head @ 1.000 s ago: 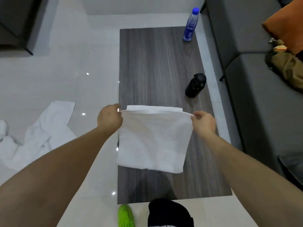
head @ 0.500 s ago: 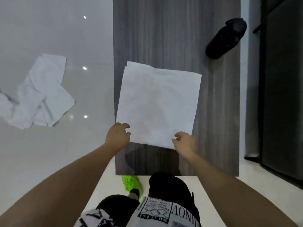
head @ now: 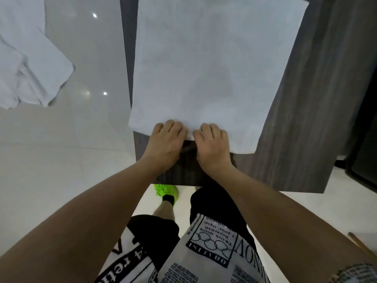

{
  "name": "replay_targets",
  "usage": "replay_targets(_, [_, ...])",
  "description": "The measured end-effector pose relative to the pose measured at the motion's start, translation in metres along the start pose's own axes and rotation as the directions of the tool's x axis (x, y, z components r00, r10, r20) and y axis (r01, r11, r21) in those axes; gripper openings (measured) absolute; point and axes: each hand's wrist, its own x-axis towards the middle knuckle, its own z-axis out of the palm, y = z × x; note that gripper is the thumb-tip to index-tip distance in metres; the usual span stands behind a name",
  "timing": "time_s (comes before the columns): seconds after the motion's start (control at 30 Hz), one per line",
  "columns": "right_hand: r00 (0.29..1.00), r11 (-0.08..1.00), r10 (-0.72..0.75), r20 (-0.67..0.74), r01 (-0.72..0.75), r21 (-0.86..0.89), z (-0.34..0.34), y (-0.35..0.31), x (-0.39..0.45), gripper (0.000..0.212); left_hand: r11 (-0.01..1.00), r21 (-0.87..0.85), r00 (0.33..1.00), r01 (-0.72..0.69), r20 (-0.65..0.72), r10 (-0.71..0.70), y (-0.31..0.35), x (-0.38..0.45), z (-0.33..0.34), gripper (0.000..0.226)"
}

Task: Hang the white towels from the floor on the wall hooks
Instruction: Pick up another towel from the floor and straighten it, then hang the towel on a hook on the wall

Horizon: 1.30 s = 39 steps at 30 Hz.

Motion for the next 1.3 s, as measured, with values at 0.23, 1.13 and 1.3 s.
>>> replay_targets(0.23, [0.926, 0.964, 0.219, 0.306, -0.254, 0.078, -0.042, -0.013, 0.018, 0.032, 0.97, -0.18, 0.986, 0.165, 0.047, -0.159, 0.004, 0.003, -0.036, 0.028])
replay_targets(1.13, [0.638, 0.699, -0.664, -0.389, 0.715, -0.019, -0.405, -0.509, -0.025, 0.028, 0.828, -0.14, 0.391, 0.543, -0.831, -0.397, -0.121, -0.576, -0.337, 0.047])
replay_targets(1.3, [0.349, 0.449, -0.836, -0.424, 0.879, -0.161, -0.412, -0.663, -0.079, 0.028, 0.678, -0.25, 0.176, 0.691, -0.851, -0.494, -0.13, -0.741, -0.312, 0.044])
